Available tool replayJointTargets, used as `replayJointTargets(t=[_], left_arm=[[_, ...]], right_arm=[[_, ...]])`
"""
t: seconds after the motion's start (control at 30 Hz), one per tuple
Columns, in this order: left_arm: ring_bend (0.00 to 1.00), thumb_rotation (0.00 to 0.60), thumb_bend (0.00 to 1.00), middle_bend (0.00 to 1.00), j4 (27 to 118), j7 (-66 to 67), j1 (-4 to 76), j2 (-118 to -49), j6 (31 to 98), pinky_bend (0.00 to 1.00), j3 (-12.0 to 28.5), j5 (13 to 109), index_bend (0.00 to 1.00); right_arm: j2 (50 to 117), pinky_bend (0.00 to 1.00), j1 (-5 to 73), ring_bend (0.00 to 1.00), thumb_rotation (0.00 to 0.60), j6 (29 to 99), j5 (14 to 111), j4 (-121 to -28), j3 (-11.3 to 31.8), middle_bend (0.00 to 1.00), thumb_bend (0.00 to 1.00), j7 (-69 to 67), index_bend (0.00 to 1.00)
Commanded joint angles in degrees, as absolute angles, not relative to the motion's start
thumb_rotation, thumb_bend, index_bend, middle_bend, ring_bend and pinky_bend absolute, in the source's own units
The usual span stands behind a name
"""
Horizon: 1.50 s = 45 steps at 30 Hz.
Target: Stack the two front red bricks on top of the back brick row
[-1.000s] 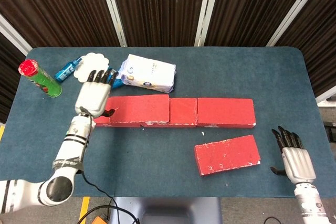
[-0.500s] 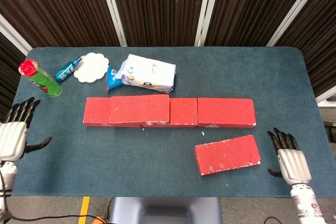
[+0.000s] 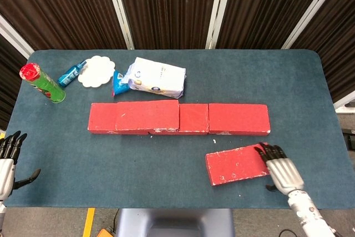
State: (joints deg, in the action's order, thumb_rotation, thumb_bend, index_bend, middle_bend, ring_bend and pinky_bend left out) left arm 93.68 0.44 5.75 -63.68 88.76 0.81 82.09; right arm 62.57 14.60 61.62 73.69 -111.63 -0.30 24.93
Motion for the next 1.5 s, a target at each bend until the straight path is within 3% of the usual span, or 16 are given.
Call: replayJointTargets(t=[0.03,0.2,0.43,0.6,0.87,1.5], left_arm=[[0.0,0.6,0.2,0.0,93.87,-0.1,5.59,-63.19,87.78,0.0,1.06,81.41,0.0],[0.0,0.6,0.2,0.0,94.23,-0.07,5.1,-62.93,87.72,0.0,1.44,81.06,0.0],[0.0,0.6,0.2,0.0,95.3,-0.72,4.56,-62.13,86.91,0.0,1.97,80.04,0.0],[0.0,0.6,0.2,0.0,95.7,-1.21,4.25,-61.85,86.6,0.0,2.36,79.6,0.0],[0.0,0.6,0.2,0.0,96.49,-1.48,3.83,-61.36,86.13,0.0,2.79,79.01,0.0],[0.0,0.6,0.2,0.0,97.7,-1.14,2.94,-61.09,86.01,0.0,3.54,78.51,0.0]], right_arm=[[60.15,0.0,20.6,0.0,0.6,55.55,66.44,-117.35,1.64,0.05,0.0,31.42,0.11],[57.77,0.0,28.29,0.0,0.6,51.03,53.99,-122.86,3.29,0.05,0.0,38.58,0.1],[58.31,0.0,40.06,0.0,0.6,51.26,34.8,-125.36,2.25,0.01,0.0,48.37,0.06],[59.86,0.0,45.27,0.0,0.6,52.3,27.03,-124.96,0.68,0.0,0.0,50.24,0.01],[61.39,0.0,49.6,0.0,0.6,51.5,23.48,-123.04,-1.49,0.0,0.0,49.12,0.0],[65.21,0.0,52.05,0.0,0.6,51.18,25.77,-118.19,-6.21,0.0,0.0,43.61,0.0]])
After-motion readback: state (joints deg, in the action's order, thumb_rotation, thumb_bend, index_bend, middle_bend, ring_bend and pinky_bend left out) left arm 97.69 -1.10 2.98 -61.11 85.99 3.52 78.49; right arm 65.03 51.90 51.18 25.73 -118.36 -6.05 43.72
